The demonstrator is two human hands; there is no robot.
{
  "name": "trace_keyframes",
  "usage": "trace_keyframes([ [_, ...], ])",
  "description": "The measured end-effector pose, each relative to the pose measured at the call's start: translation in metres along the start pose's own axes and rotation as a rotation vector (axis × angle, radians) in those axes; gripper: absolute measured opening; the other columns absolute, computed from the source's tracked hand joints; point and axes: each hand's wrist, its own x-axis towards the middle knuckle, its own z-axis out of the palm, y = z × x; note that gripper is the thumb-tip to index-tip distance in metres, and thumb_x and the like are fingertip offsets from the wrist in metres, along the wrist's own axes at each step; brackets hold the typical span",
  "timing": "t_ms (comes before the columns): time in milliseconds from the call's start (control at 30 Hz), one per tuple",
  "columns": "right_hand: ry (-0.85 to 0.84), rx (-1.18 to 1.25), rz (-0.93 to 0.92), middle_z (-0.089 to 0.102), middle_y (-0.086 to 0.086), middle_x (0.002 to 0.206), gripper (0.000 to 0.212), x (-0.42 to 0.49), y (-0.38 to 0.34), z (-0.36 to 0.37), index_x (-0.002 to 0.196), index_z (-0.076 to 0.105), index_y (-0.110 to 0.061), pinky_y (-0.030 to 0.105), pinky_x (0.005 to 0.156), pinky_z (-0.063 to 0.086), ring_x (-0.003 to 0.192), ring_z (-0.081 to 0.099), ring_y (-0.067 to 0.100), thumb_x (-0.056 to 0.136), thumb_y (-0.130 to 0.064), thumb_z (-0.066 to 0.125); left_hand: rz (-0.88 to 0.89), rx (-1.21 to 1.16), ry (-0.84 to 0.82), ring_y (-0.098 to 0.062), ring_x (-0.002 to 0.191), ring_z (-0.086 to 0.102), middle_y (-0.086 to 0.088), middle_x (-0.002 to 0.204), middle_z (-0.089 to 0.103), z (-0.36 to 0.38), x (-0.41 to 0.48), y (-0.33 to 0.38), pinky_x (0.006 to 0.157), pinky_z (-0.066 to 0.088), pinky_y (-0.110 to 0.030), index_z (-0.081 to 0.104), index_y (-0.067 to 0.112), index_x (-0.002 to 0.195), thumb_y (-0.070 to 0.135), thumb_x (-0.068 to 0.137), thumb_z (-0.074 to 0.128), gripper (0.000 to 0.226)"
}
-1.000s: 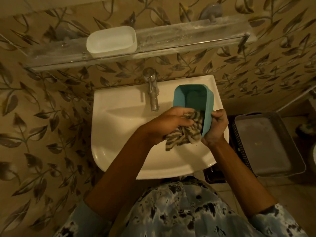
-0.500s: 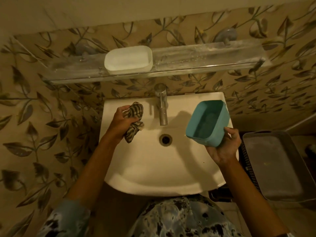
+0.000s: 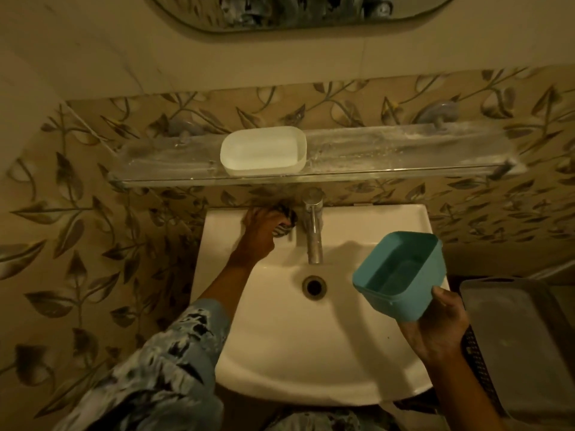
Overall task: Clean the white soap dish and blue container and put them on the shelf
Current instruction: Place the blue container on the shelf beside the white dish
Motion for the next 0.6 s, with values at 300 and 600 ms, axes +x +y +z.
trace_keyframes([
  [300, -0.024, -0.107, -0.016, 0.043, 0.027, 0.140, 0.047, -0.001, 0.003, 0.013, 0.143, 0.028, 0.002, 0.050, 0.109, 0.033, 0.131, 0.039, 0.041, 0.097, -0.003, 0.035, -0.018, -0.161, 0.073, -0.021, 0.137, 0.032, -0.001, 0.142, 0.045, -0.033, -0.059, 0.074, 0.112, 0.026, -0.043, 0.056, 0.022, 0.126, 0.016, 0.078, 0.065, 0.048],
  [600, -0.181, -0.505, -0.410, 0.057, 0.003, 0.110, 0.082, -0.008, 0.013, 0.095, 0.129, 0.041, -0.032, 0.026, 0.066, 0.056, 0.090, 0.062, 0.014, 0.055, -0.008, 0.069, -0.066, -0.870, 0.154, -0.012, 0.099, 0.063, 0.013, 0.105, 0.065, -0.138, -0.141, 0.188, 0.074, 0.054, -0.021, 0.055, 0.022, 0.126, 0.007, 0.075, 0.060, 0.053],
])
